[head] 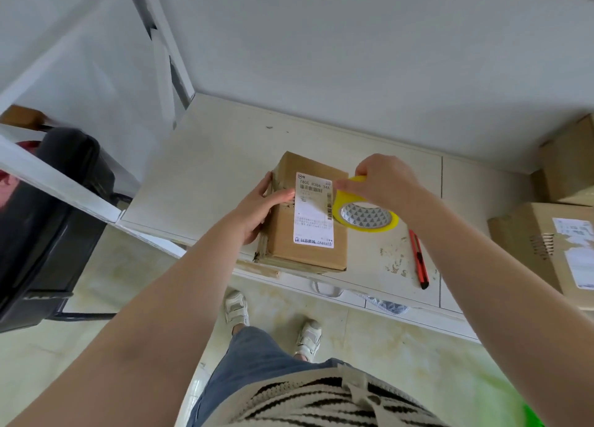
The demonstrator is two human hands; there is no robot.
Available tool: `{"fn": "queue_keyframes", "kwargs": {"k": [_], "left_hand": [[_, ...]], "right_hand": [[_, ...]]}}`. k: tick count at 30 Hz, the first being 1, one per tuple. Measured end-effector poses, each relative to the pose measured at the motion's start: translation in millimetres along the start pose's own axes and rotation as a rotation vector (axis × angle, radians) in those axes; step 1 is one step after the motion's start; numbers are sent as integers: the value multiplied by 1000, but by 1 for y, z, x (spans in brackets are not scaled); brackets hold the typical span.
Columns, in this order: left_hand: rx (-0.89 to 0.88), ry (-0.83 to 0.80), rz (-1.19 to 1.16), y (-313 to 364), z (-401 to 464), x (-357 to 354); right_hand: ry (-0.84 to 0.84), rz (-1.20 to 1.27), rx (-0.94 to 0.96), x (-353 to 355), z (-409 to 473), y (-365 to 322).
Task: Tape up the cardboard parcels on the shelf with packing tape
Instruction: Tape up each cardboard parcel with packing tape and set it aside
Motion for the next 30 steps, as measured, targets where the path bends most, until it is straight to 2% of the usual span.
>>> {"fn": "queue_keyframes", "kwargs": {"k": [3, 8, 12, 17, 25, 30], "left_hand": [[16, -58, -8, 2, 3, 5], [24, -45, 14, 1, 8, -8], [-19, 11, -37, -8, 14, 3], [-21, -21, -90, -14, 19, 7], [-38, -59, -127, -16, 24, 4], [-79, 37, -70, -13, 21, 13]], "right_hand": [[-8, -47, -6, 0, -1, -16], [25, -142, 39, -6, -6, -25], [-74, 58, 69, -2, -5, -10], [-24, -41, -1, -10, -2, 19], [-168, 118, -85, -50, 17, 37], [-221, 181, -70, -69, 26, 31]]}}
Point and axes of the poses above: each hand's wrist, its own z-axis towards the middle knuckle, its own x-axis out of the back of the hand, y = z × x, the point moved 6 cm from there along z, towards the middle knuckle, and after that the axes turned 11 degrees about -x, right-handed, at the moved point
